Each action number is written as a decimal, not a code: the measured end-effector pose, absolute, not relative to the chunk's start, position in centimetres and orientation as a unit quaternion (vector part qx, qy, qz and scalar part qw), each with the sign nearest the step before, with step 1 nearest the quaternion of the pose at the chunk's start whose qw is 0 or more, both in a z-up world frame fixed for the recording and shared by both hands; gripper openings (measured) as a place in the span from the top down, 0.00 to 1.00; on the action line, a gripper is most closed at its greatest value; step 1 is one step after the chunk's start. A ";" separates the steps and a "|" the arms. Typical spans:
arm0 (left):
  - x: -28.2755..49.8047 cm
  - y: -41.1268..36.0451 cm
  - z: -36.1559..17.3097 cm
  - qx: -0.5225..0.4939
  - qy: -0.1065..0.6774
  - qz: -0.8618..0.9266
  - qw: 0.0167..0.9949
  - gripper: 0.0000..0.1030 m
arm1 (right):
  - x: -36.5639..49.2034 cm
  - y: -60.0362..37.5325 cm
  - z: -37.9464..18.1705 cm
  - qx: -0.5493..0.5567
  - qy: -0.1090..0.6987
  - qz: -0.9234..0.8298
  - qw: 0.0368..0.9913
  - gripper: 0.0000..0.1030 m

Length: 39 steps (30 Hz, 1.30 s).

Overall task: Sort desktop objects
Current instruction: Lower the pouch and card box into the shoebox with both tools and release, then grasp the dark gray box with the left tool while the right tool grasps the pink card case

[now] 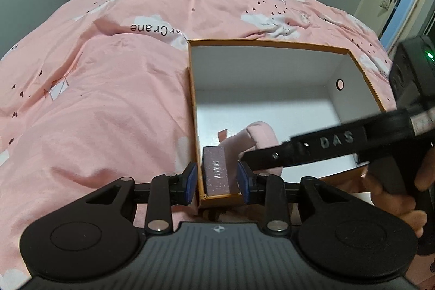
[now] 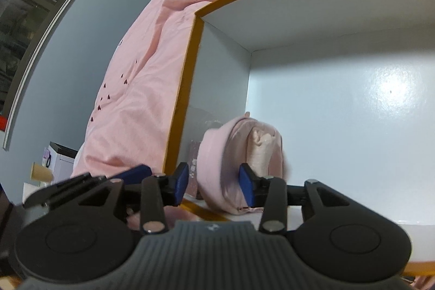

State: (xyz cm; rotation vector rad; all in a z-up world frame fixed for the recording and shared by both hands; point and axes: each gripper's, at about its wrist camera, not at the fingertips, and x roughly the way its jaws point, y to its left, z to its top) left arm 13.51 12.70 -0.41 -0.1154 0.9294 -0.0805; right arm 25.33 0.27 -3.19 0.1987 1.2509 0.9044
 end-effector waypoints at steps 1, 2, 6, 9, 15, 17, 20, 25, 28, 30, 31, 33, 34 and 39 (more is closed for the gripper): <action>13.5 12.8 -0.4 -0.057 0.447 -0.037 0.892 0.64 | 25.1 0.2 -3.1 0.087 0.560 0.409 0.715 0.57; 13.5 13.0 -0.3 -0.059 0.446 -0.035 0.893 0.64 | 24.8 0.2 -3.1 0.085 0.556 0.412 0.717 0.59; 13.4 13.5 -0.3 -0.066 0.447 -0.029 0.892 0.64 | 24.3 0.4 -3.3 0.086 0.541 0.423 0.722 0.70; 13.4 13.8 -0.5 -0.071 0.451 -0.019 0.889 0.64 | 24.4 0.9 -3.5 0.090 0.533 0.429 0.724 0.70; 13.2 13.8 -0.4 -0.070 0.449 -0.020 0.890 0.64 | 24.1 1.5 -3.7 0.079 0.529 0.435 0.724 0.70; 13.1 13.7 -0.3 -0.070 0.447 -0.021 0.891 0.64 | 23.9 1.4 -3.3 0.068 0.518 0.437 0.732 0.69; 12.9 13.6 -0.1 -0.067 0.445 -0.021 0.893 0.64 | 23.7 1.3 -2.9 0.060 0.509 0.438 0.739 0.68; 12.3 13.5 0.5 -0.066 0.444 -0.019 0.893 0.64 | 23.0 0.6 -1.7 0.042 0.486 0.439 0.755 0.63; 11.9 13.4 0.9 -0.066 0.448 -0.016 0.892 0.64 | 22.2 -0.2 -0.6 0.035 0.463 0.444 0.766 0.62; 11.4 13.2 1.2 -0.059 0.455 -0.013 0.889 0.64 | 21.6 -0.9 0.1 0.037 0.450 0.451 0.770 0.61; 11.2 13.1 1.2 -0.053 0.462 -0.011 0.885 0.63 | 21.2 -1.3 0.3 0.038 0.445 0.455 0.770 0.61; 10.7 12.9 1.1 -0.040 0.482 -0.007 0.875 0.59 | 20.4 -2.1 0.8 0.039 0.439 0.462 0.769 0.58; 10.5 12.9 1.0 -0.034 0.494 -0.008 0.868 0.52 | 19.9 -2.5 1.0 0.040 0.438 0.466 0.768 0.58; 9.7 13.2 0.0 -0.021 0.552 -0.009 0.834 0.51 | 17.6 -4.4 0.1 0.051 0.470 0.482 0.738 0.56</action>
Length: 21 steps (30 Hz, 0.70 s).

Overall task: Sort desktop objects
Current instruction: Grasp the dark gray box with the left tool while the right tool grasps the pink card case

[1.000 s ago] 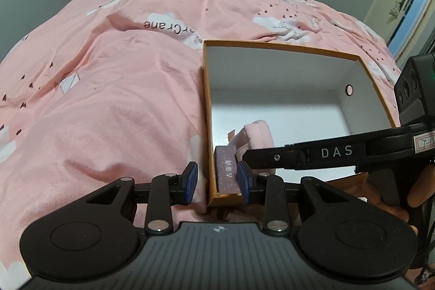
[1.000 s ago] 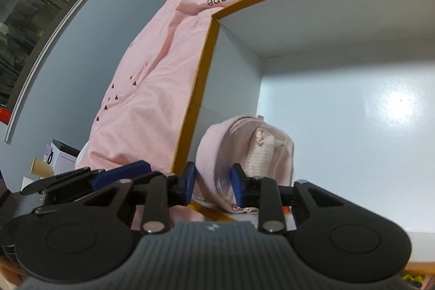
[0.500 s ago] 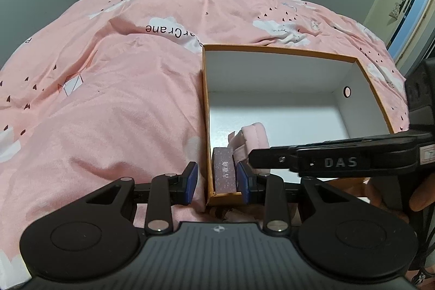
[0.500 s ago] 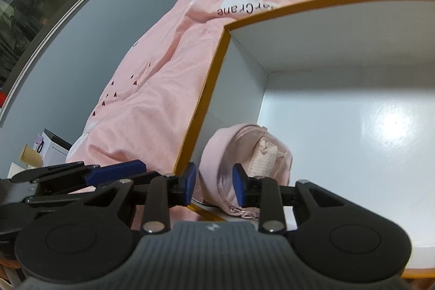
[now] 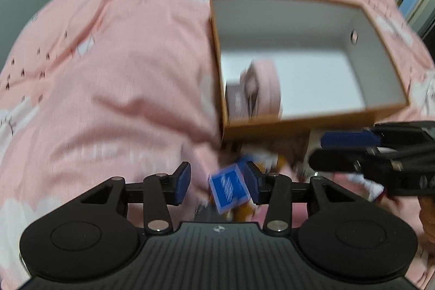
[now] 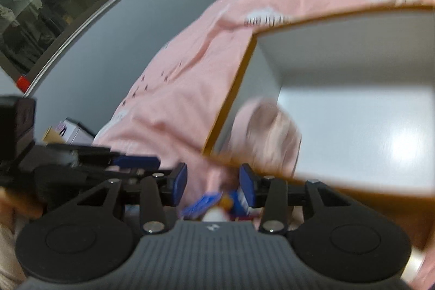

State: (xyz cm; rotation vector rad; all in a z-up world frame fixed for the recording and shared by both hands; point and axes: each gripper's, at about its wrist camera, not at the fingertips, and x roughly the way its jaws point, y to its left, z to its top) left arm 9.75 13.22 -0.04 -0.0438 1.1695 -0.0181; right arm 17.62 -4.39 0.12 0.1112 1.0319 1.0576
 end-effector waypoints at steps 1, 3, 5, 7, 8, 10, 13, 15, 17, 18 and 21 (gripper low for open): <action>9.6 13.4 -0.3 -0.019 0.565 -0.007 0.825 0.51 | 17.2 -4.6 -0.3 0.052 0.483 0.481 0.729 0.56; 9.4 13.6 -0.6 -0.013 0.586 -0.003 0.810 0.51 | 16.5 -5.0 -1.5 0.058 0.515 0.477 0.710 0.56; 9.2 13.9 -0.6 -0.007 0.602 0.005 0.798 0.50 | 16.0 -5.3 -2.7 0.067 0.543 0.467 0.695 0.56; 8.8 13.9 -0.5 -0.002 0.613 0.004 0.790 0.50 | 15.8 -5.6 -3.8 0.070 0.566 0.450 0.687 0.56; 8.6 13.8 -0.3 0.000 0.618 0.001 0.786 0.50 | 15.7 -5.6 -4.2 0.069 0.575 0.443 0.684 0.55; 8.2 13.6 0.2 0.007 0.626 -0.005 0.780 0.47 | 15.6 -5.8 -4.6 0.072 0.586 0.438 0.678 0.56; 7.7 13.3 1.1 0.019 0.629 0.000 0.777 0.45 | 15.5 -6.3 -4.5 0.081 0.593 0.438 0.671 0.55; 7.4 13.4 1.5 0.015 0.635 0.002 0.773 0.45 | 15.3 -6.6 -4.2 0.089 0.594 0.442 0.666 0.55; 7.0 13.8 1.9 -0.004 0.646 0.003 0.763 0.44 | 15.0 -6.5 -4.0 0.088 0.599 0.441 0.663 0.55; 6.9 14.0 2.0 -0.011 0.651 0.005 0.759 0.44 | 14.9 -6.5 -4.0 0.083 0.604 0.437 0.661 0.54; 6.2 14.2 1.9 -0.034 0.665 0.002 0.746 0.44 | 14.5 -6.1 -4.3 0.062 0.623 0.423 0.655 0.52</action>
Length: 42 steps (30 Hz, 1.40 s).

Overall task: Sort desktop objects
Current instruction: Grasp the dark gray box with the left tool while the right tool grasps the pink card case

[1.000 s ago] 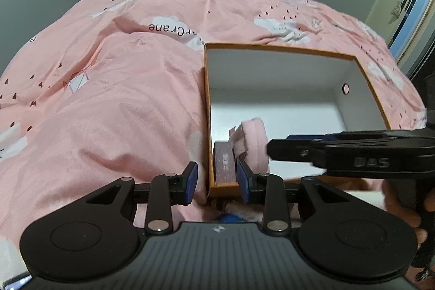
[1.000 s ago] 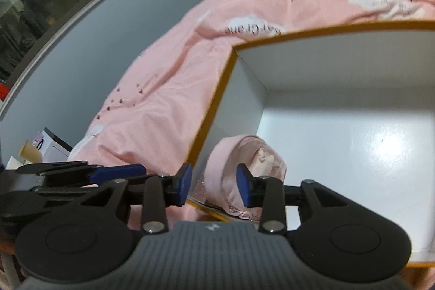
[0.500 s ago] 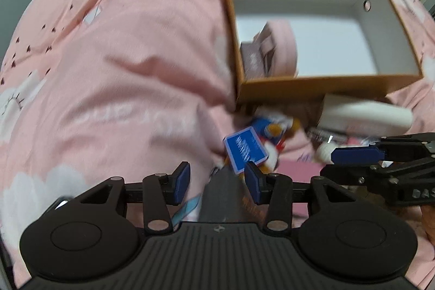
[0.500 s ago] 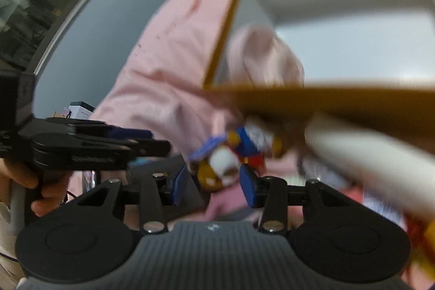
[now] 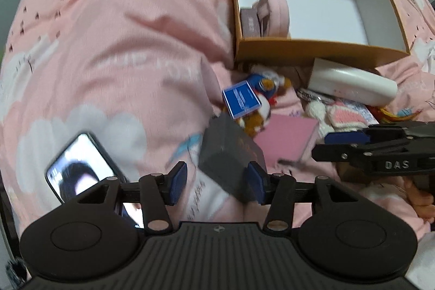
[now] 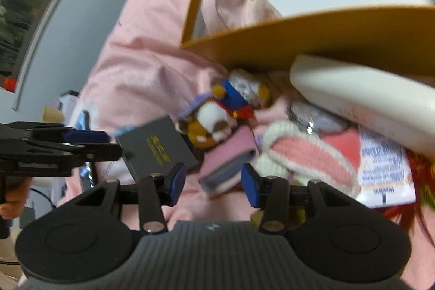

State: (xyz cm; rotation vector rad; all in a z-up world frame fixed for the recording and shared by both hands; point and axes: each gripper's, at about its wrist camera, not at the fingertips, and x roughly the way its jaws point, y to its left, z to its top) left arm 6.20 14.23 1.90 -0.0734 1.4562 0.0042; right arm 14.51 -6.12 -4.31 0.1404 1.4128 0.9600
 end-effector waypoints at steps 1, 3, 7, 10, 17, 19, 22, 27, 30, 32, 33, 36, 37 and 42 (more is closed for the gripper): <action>6.0 14.3 1.7 -0.041 0.669 0.001 0.742 0.44 | 14.4 -6.0 -4.4 0.058 0.626 0.423 0.653 0.51; 5.8 14.4 1.1 -0.056 0.675 0.002 0.736 0.44 | 14.4 -5.9 -4.5 0.053 0.629 0.420 0.652 0.51; 5.7 14.9 -0.5 -0.103 0.668 0.021 0.736 0.39 | 14.5 -5.6 -5.0 0.053 0.638 0.414 0.647 0.48; 5.6 15.1 -1.0 -0.127 0.658 0.039 0.741 0.39 | 14.8 -5.3 -5.5 0.051 0.648 0.410 0.640 0.44; 5.7 14.6 -1.8 -0.151 0.644 0.045 0.749 0.38 | 16.0 -3.8 -7.1 0.058 0.687 0.394 0.607 0.42; 5.6 14.3 -2.0 -0.148 0.640 0.044 0.753 0.39 | 16.3 -3.5 -7.4 0.064 0.692 0.390 0.603 0.42; 5.5 13.6 -1.7 -0.135 0.627 0.041 0.767 0.44 | 16.2 -2.9 -8.0 0.063 0.696 0.388 0.601 0.43; 5.3 12.5 -1.5 -0.113 0.612 0.039 0.782 0.47 | 16.3 -2.5 -8.6 0.077 0.696 0.378 0.606 0.56; 5.0 12.5 -1.6 -0.113 0.607 0.042 0.785 0.48 | 16.4 -2.5 -9.2 0.090 0.697 0.375 0.605 0.61; 4.8 12.6 -1.4 -0.112 0.601 0.039 0.790 0.49 | 16.3 -2.6 -9.2 0.093 0.692 0.376 0.609 0.65; 4.7 12.6 -1.2 -0.107 0.598 0.036 0.793 0.50 | 16.2 -2.7 -9.0 0.091 0.689 0.379 0.611 0.65; 4.6 12.7 -0.3 -0.094 0.587 0.028 0.804 0.54 | 16.1 -3.2 -8.2 0.087 0.673 0.388 0.624 0.70; 4.7 12.7 0.0 -0.090 0.583 0.024 0.807 0.55 | 16.1 -3.3 -7.9 0.083 0.666 0.390 0.630 0.73; 5.0 12.5 1.1 -0.060 0.570 0.011 0.819 0.60 | 16.1 -4.4 -4.6 0.047 0.602 0.410 0.683 0.79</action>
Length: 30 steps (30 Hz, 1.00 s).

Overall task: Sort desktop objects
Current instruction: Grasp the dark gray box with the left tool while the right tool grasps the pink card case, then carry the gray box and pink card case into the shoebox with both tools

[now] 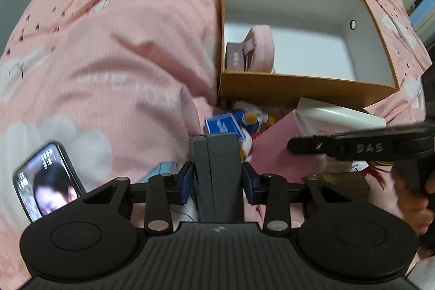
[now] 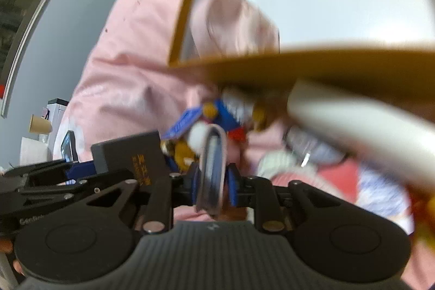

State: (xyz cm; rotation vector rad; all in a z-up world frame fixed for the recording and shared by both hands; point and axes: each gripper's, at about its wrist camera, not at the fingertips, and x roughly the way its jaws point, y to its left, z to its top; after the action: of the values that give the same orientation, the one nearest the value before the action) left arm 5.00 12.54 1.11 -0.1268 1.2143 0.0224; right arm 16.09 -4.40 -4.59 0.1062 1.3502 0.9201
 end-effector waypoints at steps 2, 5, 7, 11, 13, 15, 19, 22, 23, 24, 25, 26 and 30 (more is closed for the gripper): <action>5.4 12.4 1.1 -0.041 0.568 0.015 0.822 0.61 | 16.3 -4.5 -3.9 0.036 0.587 0.418 0.692 0.79; 5.8 12.1 0.4 -0.020 0.568 0.024 0.823 0.62 | 16.5 -3.8 -4.4 0.024 0.589 0.421 0.690 0.79; 5.9 11.7 -0.2 -0.006 0.566 0.029 0.824 0.63 | 16.3 -3.2 -5.3 0.011 0.594 0.420 0.686 0.79; 5.9 11.9 -0.9 -0.008 0.569 0.035 0.822 0.63 | 15.8 -2.9 -6.5 0.009 0.599 0.420 0.682 0.79; 5.7 12.0 -1.0 -0.012 0.568 0.034 0.822 0.63 | 15.9 -3.1 -6.4 0.014 0.599 0.418 0.683 0.79; 5.5 12.0 -0.8 -0.012 0.560 0.032 0.827 0.63 | 16.0 -3.2 -6.6 0.022 0.602 0.416 0.682 0.78; 5.2 11.7 0.4 -0.005 0.550 0.022 0.835 0.63 | 15.8 -3.6 -6.2 0.029 0.597 0.418 0.684 0.80; 5.2 11.6 1.7 -0.013 0.540 0.008 0.842 0.63 | 15.7 -4.3 -4.7 0.030 0.578 0.430 0.693 0.80; 5.3 11.6 2.1 -0.019 0.535 0.004 0.845 0.63 | 15.7 -4.7 -4.1 0.032 0.572 0.434 0.696 0.80; 5.3 11.6 2.6 -0.025 0.530 -0.001 0.847 0.63 | 15.8 -5.1 -3.5 0.037 0.567 0.438 0.697 0.80; 5.4 11.6 3.1 -0.032 0.526 -0.008 0.850 0.63 | 16.0 -5.6 -2.8 0.045 0.563 0.441 0.698 0.80; 5.5 11.6 3.4 -0.039 0.522 -0.015 0.852 0.63 | 16.2 -6.0 -2.2 0.051 0.557 0.443 0.701 0.80; 6.5 11.3 5.0 -0.059 0.504 -0.040 0.861 0.63 | 17.1 -8.1 0.4 0.088 0.533 0.449 0.711 0.80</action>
State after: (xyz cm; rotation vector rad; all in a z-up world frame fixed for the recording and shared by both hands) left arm 6.46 11.31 4.99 -0.1245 1.0574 -0.0839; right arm 17.14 -8.06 0.40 0.1941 1.1831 0.9957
